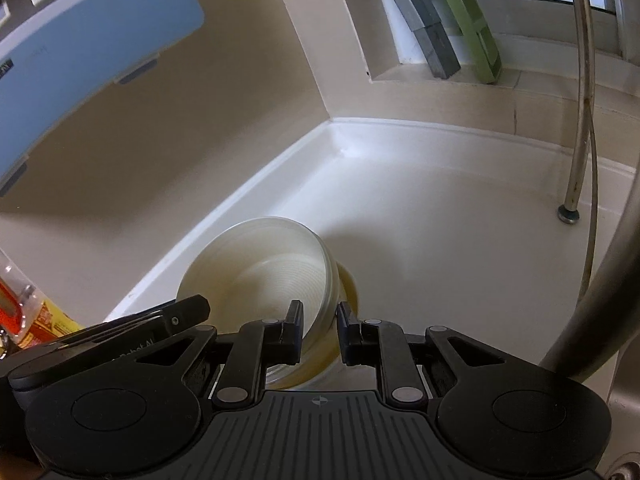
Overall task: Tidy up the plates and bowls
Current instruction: 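Lift the cream bowls with both grippers and carry them toward the faucet, then lower the cream bowls onto the counter beside the steel pot and open both grippers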
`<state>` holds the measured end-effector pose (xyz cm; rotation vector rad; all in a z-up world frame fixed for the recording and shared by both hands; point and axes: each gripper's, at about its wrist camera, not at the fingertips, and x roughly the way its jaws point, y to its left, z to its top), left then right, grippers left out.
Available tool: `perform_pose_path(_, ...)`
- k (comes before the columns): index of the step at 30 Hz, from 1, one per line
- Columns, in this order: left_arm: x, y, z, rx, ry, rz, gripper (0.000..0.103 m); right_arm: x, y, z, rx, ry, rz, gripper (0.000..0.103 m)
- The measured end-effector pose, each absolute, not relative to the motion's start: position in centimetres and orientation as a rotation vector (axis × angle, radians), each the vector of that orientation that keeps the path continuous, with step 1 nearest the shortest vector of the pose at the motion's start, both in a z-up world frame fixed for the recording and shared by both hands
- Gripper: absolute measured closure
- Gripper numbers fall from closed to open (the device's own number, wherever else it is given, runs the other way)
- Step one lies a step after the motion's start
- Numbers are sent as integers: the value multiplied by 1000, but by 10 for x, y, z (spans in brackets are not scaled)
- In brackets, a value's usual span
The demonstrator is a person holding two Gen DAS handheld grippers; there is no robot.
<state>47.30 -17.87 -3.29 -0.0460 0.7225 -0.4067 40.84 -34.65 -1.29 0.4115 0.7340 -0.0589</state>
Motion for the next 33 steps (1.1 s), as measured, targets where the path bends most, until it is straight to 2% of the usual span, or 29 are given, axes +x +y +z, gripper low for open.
perform_pose_path(13,483,-186,-40,-39,762,-411,88,414,-342,-20,393,743,-132,84)
perform_pose_path(17,486,-186,-44,-51,783,-403,82,417,-338,-23,367,746,-158,75)
perform_pose_path(19,489,-186,-47,-57,799,-398,81,420,-337,-26,375,752,-157,74)
perform_pose_path(33,491,-184,-54,-52,804,-404,80,428,-340,-38,359,755,-137,74)
